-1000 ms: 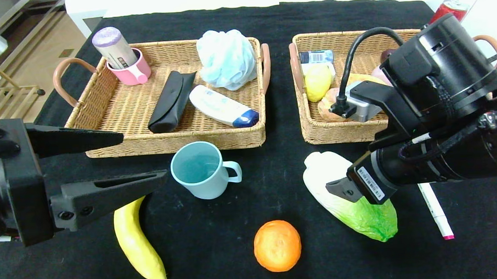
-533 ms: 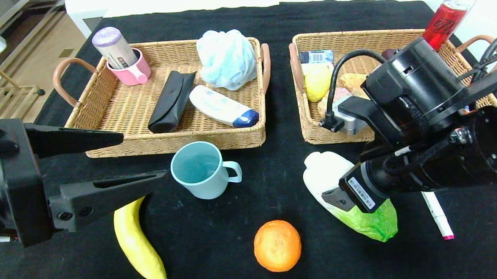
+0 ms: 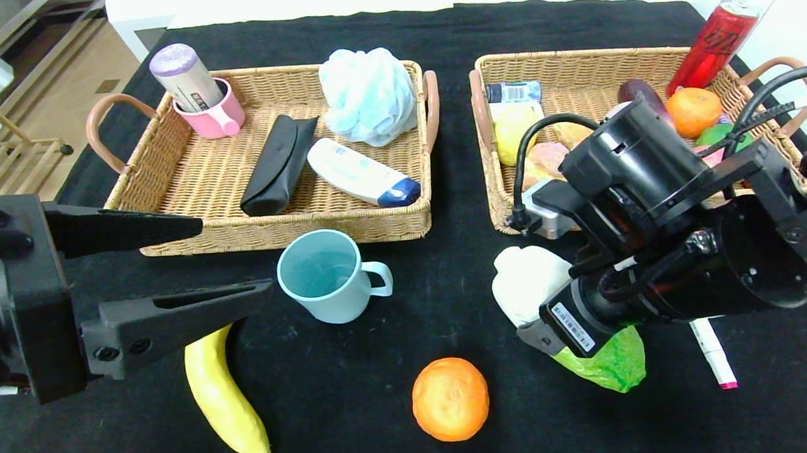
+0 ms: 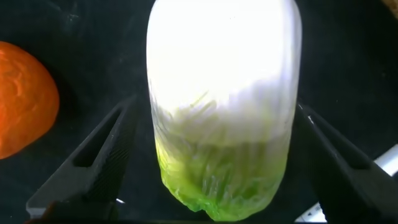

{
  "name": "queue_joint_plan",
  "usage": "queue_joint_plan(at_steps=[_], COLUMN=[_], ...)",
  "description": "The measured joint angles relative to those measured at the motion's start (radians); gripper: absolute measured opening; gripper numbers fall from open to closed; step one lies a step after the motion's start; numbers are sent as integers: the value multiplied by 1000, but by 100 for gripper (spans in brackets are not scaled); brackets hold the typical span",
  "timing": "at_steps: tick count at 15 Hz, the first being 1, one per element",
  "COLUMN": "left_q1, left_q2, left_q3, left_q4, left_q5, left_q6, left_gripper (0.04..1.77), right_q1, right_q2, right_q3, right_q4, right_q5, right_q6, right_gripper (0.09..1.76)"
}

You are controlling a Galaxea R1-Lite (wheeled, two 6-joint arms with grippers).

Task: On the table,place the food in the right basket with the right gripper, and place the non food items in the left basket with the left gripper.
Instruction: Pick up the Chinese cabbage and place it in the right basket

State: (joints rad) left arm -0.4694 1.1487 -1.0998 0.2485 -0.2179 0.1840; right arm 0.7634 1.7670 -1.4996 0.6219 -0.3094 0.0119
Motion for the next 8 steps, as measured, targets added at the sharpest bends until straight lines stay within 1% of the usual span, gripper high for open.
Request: queue_joint_plan(at_steps=[8], left_q1=[0], left_q2=[-2], left_q3=[3], left_q4=[2], left_q5=[-1], left_q6=[-1], left_gripper=[172], right_q1=[-6], right_q2=[51], right_q3=[-2], right_q4=[-4], right_q5=[0], right_q6=[26], right_gripper=[171])
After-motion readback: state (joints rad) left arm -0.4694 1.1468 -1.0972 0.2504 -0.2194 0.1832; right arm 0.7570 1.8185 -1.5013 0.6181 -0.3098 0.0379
